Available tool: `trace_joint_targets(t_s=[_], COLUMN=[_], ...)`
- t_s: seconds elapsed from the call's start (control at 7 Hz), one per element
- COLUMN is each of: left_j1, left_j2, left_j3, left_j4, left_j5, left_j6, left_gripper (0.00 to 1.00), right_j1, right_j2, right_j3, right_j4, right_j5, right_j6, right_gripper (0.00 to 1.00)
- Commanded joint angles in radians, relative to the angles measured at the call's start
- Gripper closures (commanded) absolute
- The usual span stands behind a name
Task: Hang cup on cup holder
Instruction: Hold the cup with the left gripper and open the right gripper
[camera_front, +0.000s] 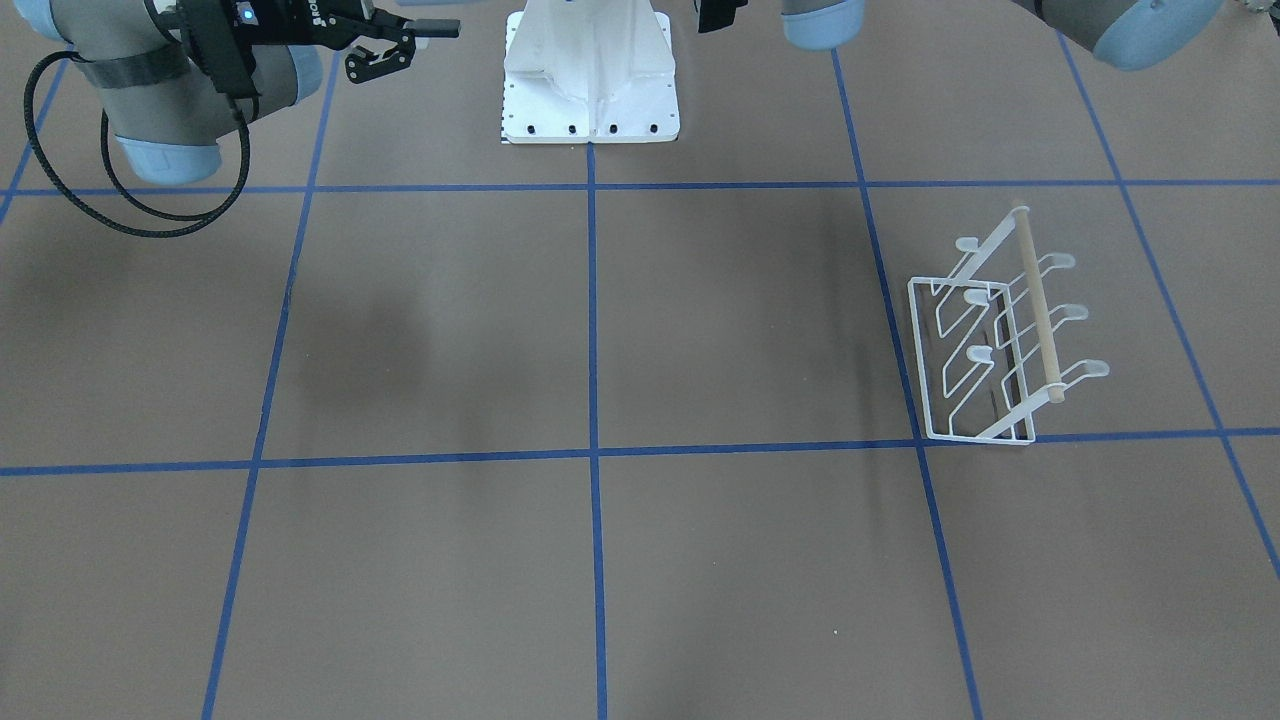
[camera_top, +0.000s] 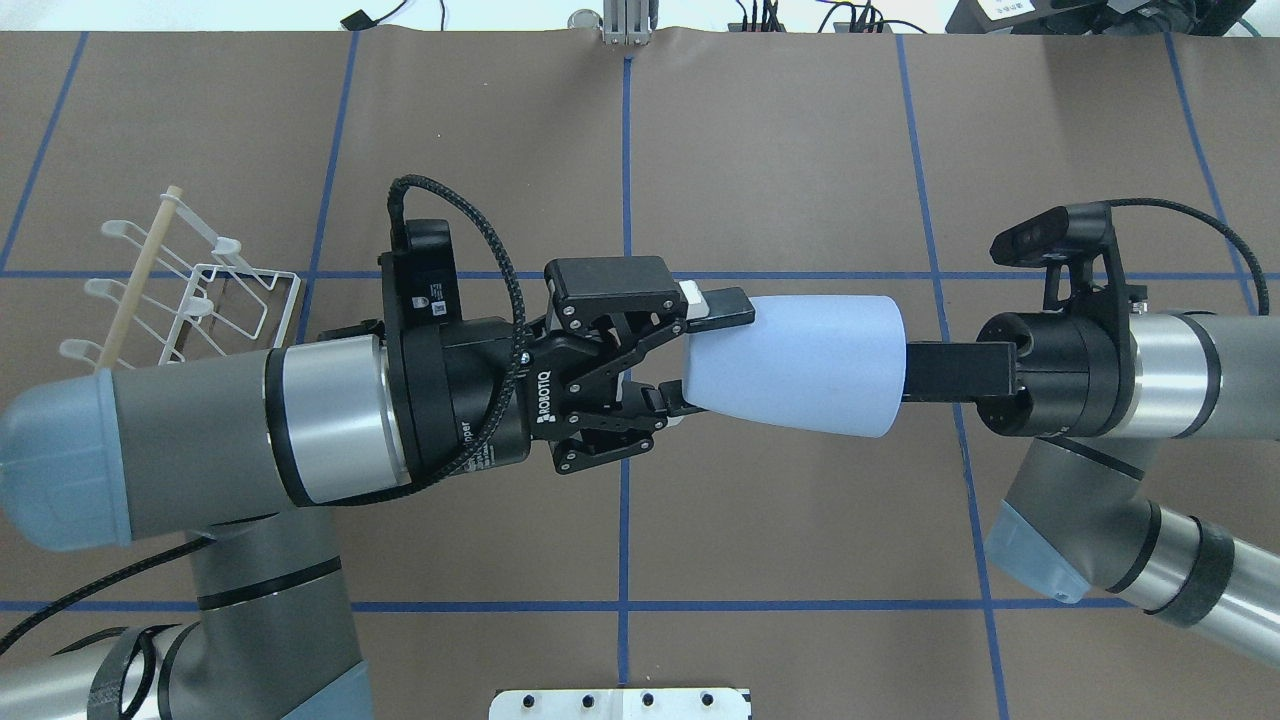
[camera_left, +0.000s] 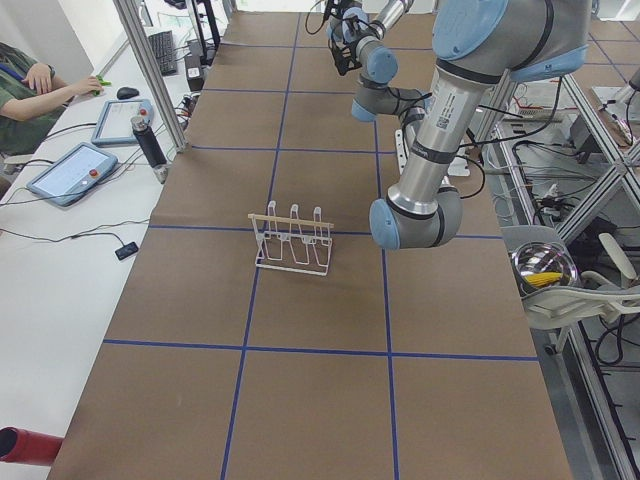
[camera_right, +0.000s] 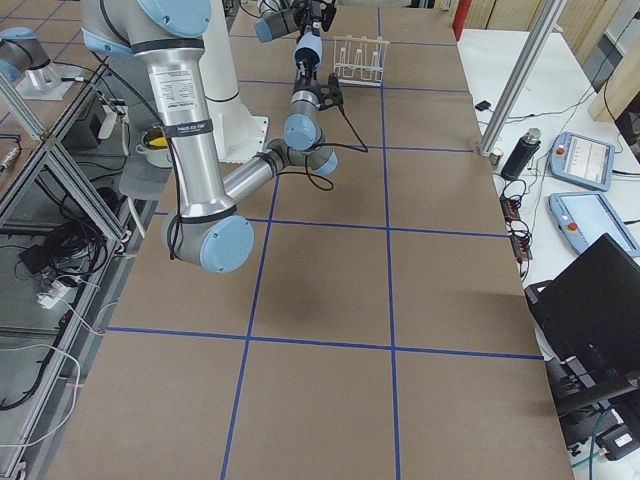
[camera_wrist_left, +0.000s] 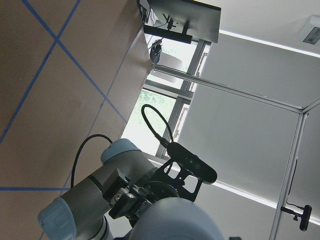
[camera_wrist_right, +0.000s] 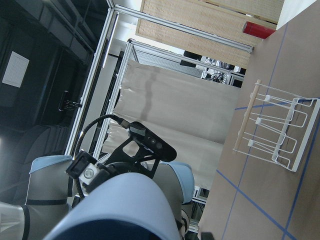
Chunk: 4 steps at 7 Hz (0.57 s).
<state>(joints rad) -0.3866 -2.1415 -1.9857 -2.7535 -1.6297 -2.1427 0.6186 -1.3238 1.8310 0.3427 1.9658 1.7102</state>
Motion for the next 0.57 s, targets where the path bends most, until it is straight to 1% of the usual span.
trace_joint_targets(t_s=[0.0,0.14,0.29,0.43], left_j1=[0.000,-0.002,-0.003,-0.005], left_j2=[0.000,0.005,0.011,0.011], left_j3=[-0.002,-0.005,-0.019,-0.019], left_j4=[0.000,-0.002,0.000,0.000], left_j5=[-0.001,-0.002,-0.007,-0.007], left_j6=[0.000,0.003,0.004,0.007], left_gripper=[1.00,1.00,1.00,1.00], right_j1=[0.000,0.001,0.003,0.004], right_j2=[-0.011,-0.026,-0.067,-0.095], right_j3=[-0.001,-0.001,-0.015,-0.018], right_j4=[0.001,0.004,0.069,0.079], right_j5=[-0.001,0.001,-0.001,-0.002], right_j6=[0.000,0.000,-0.006,-0.009], right_gripper=[0.00,0.00,0.00,0.00])
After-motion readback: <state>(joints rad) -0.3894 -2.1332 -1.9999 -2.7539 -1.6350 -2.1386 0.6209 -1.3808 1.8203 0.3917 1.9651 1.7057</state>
